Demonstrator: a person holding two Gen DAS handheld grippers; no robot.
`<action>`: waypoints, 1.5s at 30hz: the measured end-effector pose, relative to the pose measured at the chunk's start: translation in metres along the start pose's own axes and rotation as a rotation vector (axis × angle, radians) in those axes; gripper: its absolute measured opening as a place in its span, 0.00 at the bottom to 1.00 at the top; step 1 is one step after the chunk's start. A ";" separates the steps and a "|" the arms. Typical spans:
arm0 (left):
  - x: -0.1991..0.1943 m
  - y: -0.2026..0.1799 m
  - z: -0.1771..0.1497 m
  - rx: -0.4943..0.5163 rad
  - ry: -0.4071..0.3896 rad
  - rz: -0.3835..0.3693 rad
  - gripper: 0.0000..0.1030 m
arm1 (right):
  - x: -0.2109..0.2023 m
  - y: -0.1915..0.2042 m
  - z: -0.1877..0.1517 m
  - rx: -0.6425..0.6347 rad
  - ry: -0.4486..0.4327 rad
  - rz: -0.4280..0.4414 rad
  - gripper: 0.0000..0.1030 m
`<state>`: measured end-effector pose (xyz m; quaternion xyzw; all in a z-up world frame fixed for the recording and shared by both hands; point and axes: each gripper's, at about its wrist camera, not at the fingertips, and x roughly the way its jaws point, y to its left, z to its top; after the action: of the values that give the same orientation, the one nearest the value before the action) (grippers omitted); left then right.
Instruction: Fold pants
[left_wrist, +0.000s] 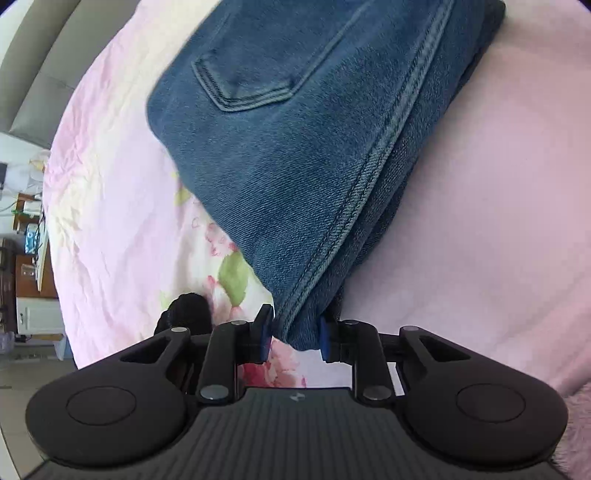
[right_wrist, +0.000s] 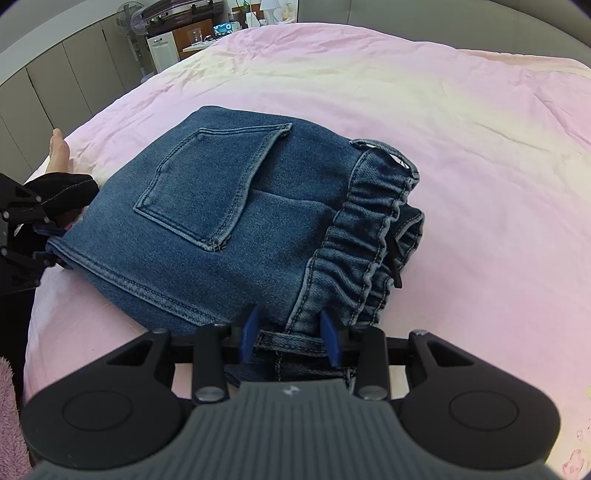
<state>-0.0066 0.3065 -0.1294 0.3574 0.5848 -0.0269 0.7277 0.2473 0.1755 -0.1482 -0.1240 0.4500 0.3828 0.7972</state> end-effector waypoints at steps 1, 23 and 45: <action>-0.005 -0.001 0.000 0.004 0.003 0.007 0.27 | 0.000 -0.001 0.000 0.004 0.002 -0.001 0.32; -0.018 -0.054 0.032 -0.054 -0.166 -0.047 0.25 | -0.010 0.004 0.004 0.010 0.004 -0.008 0.32; -0.117 -0.011 0.015 -0.528 -0.242 -0.106 0.28 | -0.112 0.012 -0.010 -0.032 -0.119 -0.002 0.40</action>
<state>-0.0363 0.2453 -0.0320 0.1186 0.4986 0.0459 0.8574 0.1983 0.1226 -0.0615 -0.1143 0.3955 0.3961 0.8208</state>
